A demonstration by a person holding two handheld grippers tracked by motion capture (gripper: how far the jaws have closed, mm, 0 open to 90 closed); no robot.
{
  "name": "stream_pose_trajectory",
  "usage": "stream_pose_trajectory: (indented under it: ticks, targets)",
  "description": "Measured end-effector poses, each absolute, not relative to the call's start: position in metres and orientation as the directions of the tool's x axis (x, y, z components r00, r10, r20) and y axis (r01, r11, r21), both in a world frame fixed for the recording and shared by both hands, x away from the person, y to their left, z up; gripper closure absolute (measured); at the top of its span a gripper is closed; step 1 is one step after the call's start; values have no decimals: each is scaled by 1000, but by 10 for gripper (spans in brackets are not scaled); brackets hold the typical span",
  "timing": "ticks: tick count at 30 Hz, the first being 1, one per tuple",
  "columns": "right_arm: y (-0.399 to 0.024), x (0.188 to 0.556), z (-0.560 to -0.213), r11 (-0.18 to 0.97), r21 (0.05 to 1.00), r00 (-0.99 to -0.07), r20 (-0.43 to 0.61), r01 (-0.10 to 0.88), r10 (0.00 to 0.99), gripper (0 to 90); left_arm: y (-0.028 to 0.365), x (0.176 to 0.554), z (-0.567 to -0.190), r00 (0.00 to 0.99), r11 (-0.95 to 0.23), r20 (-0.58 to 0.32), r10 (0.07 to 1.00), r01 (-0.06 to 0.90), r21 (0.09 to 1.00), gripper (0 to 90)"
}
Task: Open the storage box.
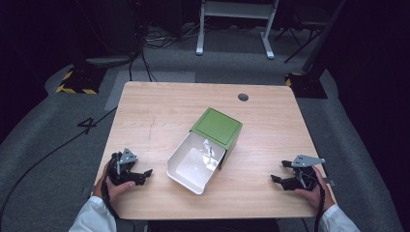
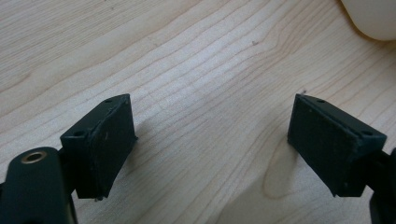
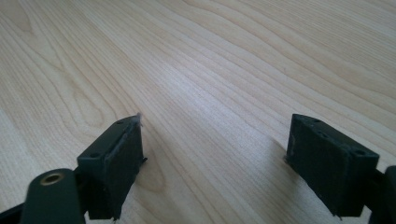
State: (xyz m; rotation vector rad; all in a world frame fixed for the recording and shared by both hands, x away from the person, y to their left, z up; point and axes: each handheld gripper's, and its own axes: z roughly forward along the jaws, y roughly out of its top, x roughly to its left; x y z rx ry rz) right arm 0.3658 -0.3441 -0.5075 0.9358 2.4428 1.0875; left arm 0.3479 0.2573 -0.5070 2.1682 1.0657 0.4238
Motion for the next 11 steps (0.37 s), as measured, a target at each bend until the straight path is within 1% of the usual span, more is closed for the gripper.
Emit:
stream_pose_trajectory:
  ticks: [11]
  targets:
    - [-344,366,-507,500,748,-743,-14,437,669,188,257,349,-507,609,-435,-7,793,574,694,151]
